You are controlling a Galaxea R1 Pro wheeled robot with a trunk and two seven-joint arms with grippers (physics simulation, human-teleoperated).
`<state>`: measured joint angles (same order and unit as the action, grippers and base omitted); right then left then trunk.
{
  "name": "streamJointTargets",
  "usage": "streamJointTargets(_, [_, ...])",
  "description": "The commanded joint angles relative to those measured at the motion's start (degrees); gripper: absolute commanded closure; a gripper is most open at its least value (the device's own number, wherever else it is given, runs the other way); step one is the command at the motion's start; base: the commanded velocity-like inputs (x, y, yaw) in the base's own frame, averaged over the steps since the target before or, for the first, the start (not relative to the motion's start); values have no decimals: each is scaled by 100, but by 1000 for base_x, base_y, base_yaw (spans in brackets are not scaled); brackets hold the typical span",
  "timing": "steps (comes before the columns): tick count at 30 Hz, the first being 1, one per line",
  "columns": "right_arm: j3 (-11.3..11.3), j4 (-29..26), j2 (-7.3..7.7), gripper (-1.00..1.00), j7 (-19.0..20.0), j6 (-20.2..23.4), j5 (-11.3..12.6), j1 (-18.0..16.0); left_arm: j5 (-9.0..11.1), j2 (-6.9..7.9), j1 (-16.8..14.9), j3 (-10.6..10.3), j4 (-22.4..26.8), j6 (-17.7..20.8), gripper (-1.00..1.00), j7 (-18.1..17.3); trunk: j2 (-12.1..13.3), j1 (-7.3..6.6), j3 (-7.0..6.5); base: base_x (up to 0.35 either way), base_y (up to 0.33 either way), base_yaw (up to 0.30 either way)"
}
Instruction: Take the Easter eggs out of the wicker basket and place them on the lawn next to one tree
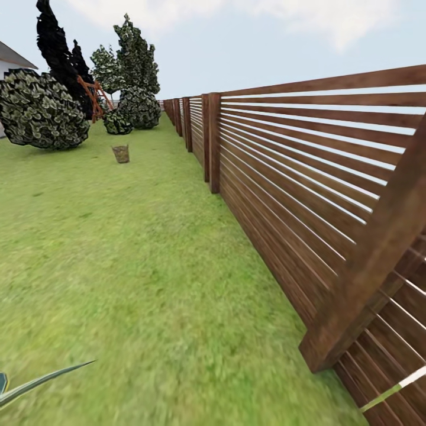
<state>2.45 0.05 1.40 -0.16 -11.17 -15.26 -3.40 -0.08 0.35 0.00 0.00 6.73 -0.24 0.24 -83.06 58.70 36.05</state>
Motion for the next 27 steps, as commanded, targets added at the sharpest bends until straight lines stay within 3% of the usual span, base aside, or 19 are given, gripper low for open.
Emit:
streamJointTargets(1, [23, 4, 1, -100, -2, -16, -10, -3, -1, 0, 0, 0, 4, -3, -100, 3, -2, 3, 4, 325, 0, -2])
streamJointTargets(20, [21, 4, 3, -100, 6, -16, -28, -3, -1, 0, 0, 0, 4, -2, -100, 3, -2, 3, 4, 325, 0, 3])
streamJointTargets(27, [27, 4, 2, -100, 14, -16, -31, -3, -1, -1, 0, 0, 4, -3, -100, 3, -2, 3, 4, 325, -2, 223])
